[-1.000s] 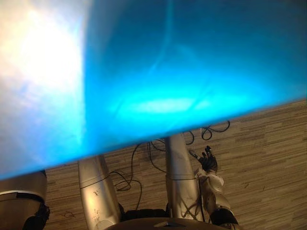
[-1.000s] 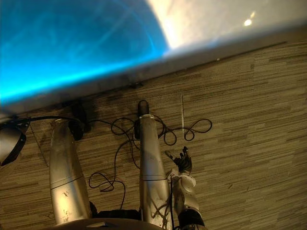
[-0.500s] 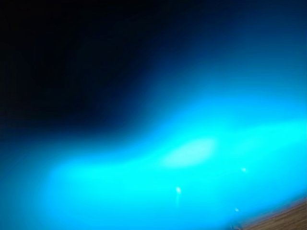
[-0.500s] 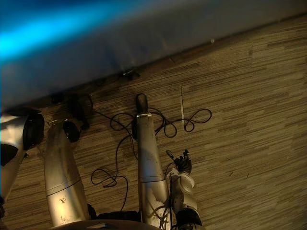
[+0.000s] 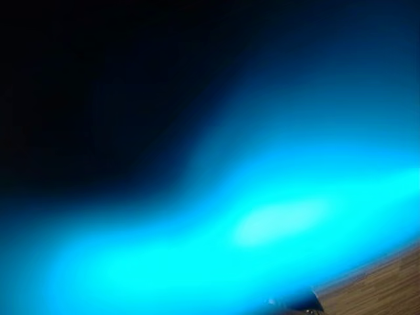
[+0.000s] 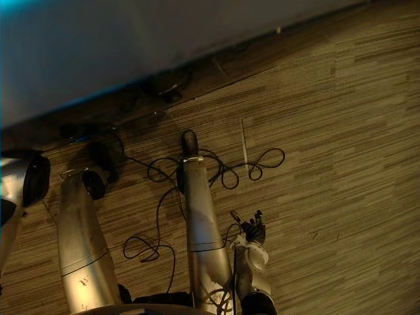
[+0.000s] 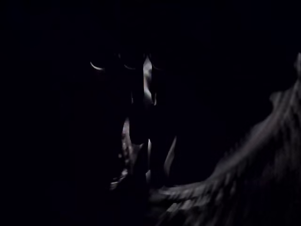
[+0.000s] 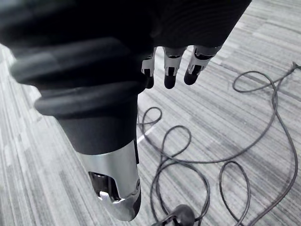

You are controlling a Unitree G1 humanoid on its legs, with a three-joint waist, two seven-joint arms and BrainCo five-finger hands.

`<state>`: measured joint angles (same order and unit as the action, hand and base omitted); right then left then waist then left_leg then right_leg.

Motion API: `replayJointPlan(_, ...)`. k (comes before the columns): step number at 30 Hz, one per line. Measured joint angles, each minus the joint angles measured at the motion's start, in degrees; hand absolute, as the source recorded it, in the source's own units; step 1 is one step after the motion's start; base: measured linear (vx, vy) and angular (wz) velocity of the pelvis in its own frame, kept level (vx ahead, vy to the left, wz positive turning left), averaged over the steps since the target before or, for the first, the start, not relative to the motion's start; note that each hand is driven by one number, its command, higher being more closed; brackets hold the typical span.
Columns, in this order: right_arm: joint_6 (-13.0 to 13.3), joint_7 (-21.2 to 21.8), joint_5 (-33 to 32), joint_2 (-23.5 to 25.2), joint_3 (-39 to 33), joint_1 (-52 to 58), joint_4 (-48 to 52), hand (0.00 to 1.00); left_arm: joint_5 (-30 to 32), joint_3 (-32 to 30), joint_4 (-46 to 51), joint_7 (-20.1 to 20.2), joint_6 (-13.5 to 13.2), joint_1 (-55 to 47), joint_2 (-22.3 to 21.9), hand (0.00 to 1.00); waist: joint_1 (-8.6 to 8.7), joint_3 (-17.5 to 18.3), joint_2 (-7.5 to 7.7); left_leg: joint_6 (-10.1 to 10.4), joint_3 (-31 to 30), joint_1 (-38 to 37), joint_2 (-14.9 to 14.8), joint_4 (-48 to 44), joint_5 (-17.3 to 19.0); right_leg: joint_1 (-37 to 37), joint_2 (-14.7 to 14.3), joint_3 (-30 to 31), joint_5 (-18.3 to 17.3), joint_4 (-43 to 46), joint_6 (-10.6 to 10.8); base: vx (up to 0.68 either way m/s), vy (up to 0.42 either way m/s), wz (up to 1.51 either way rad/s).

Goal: Pick up the laundry basket with both hands and put the clothes into the washing machine.

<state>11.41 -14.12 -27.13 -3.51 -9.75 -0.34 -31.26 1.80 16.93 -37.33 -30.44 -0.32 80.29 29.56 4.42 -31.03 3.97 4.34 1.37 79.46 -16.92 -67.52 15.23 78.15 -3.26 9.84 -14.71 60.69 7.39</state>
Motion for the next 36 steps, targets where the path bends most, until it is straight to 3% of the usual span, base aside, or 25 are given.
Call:
replayJointPlan(1,0.51,0.86,-0.05,-1.16,0.0,0.02,-0.23,0.0,10.35,4.97,-0.57,0.82,2.06,0.14,0.76,0.0,-0.3,-0.22,-0.38,-1.12,-0.87,0.02,0.16,-1.47,2.61,0.34,-0.25,-0.15,-0.08,2.38,-0.05,0.05,0.025,-0.02)
replayJointPlan(2,0.86,1.44,-0.18,-1.51,0.07,0.09,-0.97,0.0,21.39,8.76,-1.9,2.7,3.65,0.74,0.84,0.0,-0.15,-0.46,-0.86,-1.08,0.11,0.27,-0.01,-1.7,2.59,0.88,0.15,-1.25,-1.81,9.32,-2.05,0.05,-0.023,0.22)
replayJointPlan(3,0.79,1.45,-0.29,-1.47,0.05,0.08,-1.48,0.0,24.73,10.19,-2.61,3.5,4.14,1.28,0.81,0.0,-0.04,-0.28,-0.81,-0.78,0.41,0.57,0.04,-1.54,2.42,0.13,0.14,-1.81,-3.01,10.81,-2.42,0.08,-0.118,0.41)
replayJointPlan(4,0.71,1.56,-1.23,-1.54,0.07,0.05,-1.98,0.0,28.31,11.12,-4.03,5.36,5.46,1.74,0.71,0.0,-0.15,-0.34,-1.22,-0.19,0.59,0.81,0.19,-7.21,2.79,-0.85,-0.17,-1.76,-6.0,10.07,-3.51,0.11,-0.063,-0.03)
replayJointPlan(5,1.15,1.59,-2.41,-2.34,-0.04,0.01,-1.22,0.0,28.31,10.7,-4.87,6.89,5.93,2.0,1.06,0.0,-0.8,-0.44,-1.97,-0.83,0.75,-1.59,0.35,-10.34,8.74,-0.15,-0.08,-2.54,-5.87,10.57,-3.2,0.12,-0.018,-0.22)
replayJointPlan(6,0.97,1.49,-2.98,-2.18,-0.03,-0.3,-1.32,0.0,28.27,9.75,-6.58,7.78,5.93,2.15,0.69,0.0,-0.88,-0.34,-1.98,-1.41,0.75,-2.22,0.23,-9.49,11.78,0.02,-0.1,-2.45,-5.56,10.78,-2.7,0.08,0.072,-0.23)
replayJointPlan(8,0.63,1.55,-3.01,-1.14,0.09,0.0,-1.22,0.0,27.19,5.31,-9.44,9.55,6.24,2.13,0.25,0.0,-0.65,-0.32,-2.04,-1.34,1.23,-2.28,0.14,-8.6,11.18,0.01,-0.1,-2.38,-5.08,9.67,-2.4,0.0,0.016,-0.02)
replayJointPlan(10,0.07,1.49,-2.95,-0.46,0.03,0.08,-1.13,0.0,20.4,-1.66,-12.45,9.8,6.83,2.11,-1.06,0.0,-0.43,-0.32,-2.04,-1.43,1.58,-2.47,0.08,-7.75,10.73,-0.08,-0.2,-2.31,-4.44,8.84,-2.07,-0.05,0.01,-0.04)
replayJointPlan(13,-1.05,1.18,-2.83,-0.32,0.0,0.08,-1.04,0.0,5.79,-8.84,-16.17,9.64,7.42,2.02,-2.04,0.0,-0.49,-0.32,-2.03,-1.54,1.82,-2.53,-0.17,-7.26,9.75,-0.2,-0.9,-2.19,-3.57,8.19,-2.11,-0.02,0.006,-0.03)
replayJointPlan(14,-1.8,1.08,-2.73,-0.32,-0.01,0.08,-0.95,0.0,-1.79,-11.46,-16.28,9.57,7.32,1.86,-2.79,0.0,-0.69,-0.32,-2.03,-1.62,1.85,-2.56,-0.17,-7.12,9.61,-0.19,-0.99,-2.07,-3.3,8.2,-1.63,0.0,0.0,0.0)
replayJointPlan(16,-2.51,0.98,-2.67,0.07,-0.05,0.08,-0.49,0.0,-13.0,-14.55,-16.25,9.6,6.02,1.38,-3.92,0.0,-0.76,-0.33,-2.03,-1.73,1.86,-2.58,-0.13,-6.91,9.4,-0.2,-1.0,-2.07,-3.15,8.19,-1.7,-0.01,0.012,0.05)
replayJointPlan(18,-3.15,0.87,-2.25,0.62,-0.73,0.08,0.6,0.0,-30.74,-17.19,-15.86,10.16,3.1,-0.2,-6.15,0.0,-0.8,-0.33,-2.02,-1.8,1.82,-2.61,0.04,-6.47,9.14,-0.23,-0.97,-2.07,-3.16,8.13,-1.68,-0.01,0.015,0.06)
replayJointPlan(20,-3.15,0.71,-1.7,0.86,-1.21,0.09,1.21,0.0,-40.45,-19.53,-14.58,10.91,1.29,-2.63,-8.12,0.0,-0.84,-0.33,-2.02,-1.96,1.66,-2.64,0.17,-6.18,9.02,-0.34,-0.95,-2.21,-3.16,8.01,-1.67,-0.02,0.016,0.05)
replayJointPlan(24,-3.46,-0.23,-1.65,1.04,-1.7,0.08,1.21,0.0,-49.54,-25.47,-10.55,10.99,-1.94,-10.16,-12.88,0.0,-1.2,-0.34,-2.0,-1.4,1.54,-3.16,0.31,-5.06,8.2,-0.66,-0.75,-2.36,-2.97,7.47,-1.9,-0.01,0.007,0.06)
replayJointPlan(25,-4.03,-0.79,-1.64,1.06,-1.71,0.02,1.28,0.0,-55.64,-28.61,-8.98,9.97,-5.44,-14.88,-16.53,0.0,-1.3,-0.36,-1.97,-1.3,1.48,-3.91,0.31,-3.98,7.67,-1.31,-0.7,-2.57,-2.67,6.68,-2.25,0.0,-0.003,0.04)
replayJointPlan(26,-4.17,-1.2,-1.64,1.09,-1.72,-0.04,1.29,0.0,-57.75,-29.81,-8.63,9.57,-6.58,-16.44,-17.96,0.0,-1.34,-0.36,-1.96,-1.29,1.52,-4.3,0.35,-3.47,7.47,-1.71,-0.67,-2.63,-2.58,6.32,-2.33,0.02,-0.008,0.06)
replayJointPlan(27,-4.32,-1.56,-1.63,1.17,-1.85,-0.11,1.28,0.0,-61.45,-32.33,-7.31,9.34,-9.47,-18.97,-20.86,0.0,-1.6,-0.39,-1.91,-1.07,1.61,-5.59,0.4,-2.42,7.03,-2.85,-0.6,-2.77,-2.4,5.57,-2.53,0.03,-0.013,0.06)
replayJointPlan(29,-4.68,-1.81,-1.64,1.37,-2.4,-0.78,1.01,0.0,-65.6,-35.15,-6.99,8.83,-11.65,-22.69,-24.75,0.0,-1.77,-0.39,-1.9,-0.79,1.81,-9.15,0.64,-0.18,6.56,-6.22,-0.36,-2.98,-2.32,3.96,-2.66,0.05,-0.031,0.09)
replayJointPlan(34,-5.27,-3.72,-1.76,3.3,-3.0,-2.22,0.28,0.0,-73.04,-38.43,-7.52,6.86,-13.4,-35.89,-32.45,0.0,-1.66,0.48,-1.68,0.16,2.91,-21.13,0.78,8.79,4.47,-17.78,0.01,-4.29,-1.47,-3.75,-4.07,0.07,-0.083,0.09)
replayJointPlan(36,-5.37,-3.76,-1.78,3.62,-3.08,-2.31,-1.28,0.0,-74.03,-38.9,-8.93,6.9,-13.32,-42.62,-34.52,0.0,-1.84,2.96,-1.76,0.82,3.82,-25.42,1.23,13.94,2.83,-21.23,0.2,-4.35,-0.71,-7.56,-5.04,0.09,-0.113,0.06)
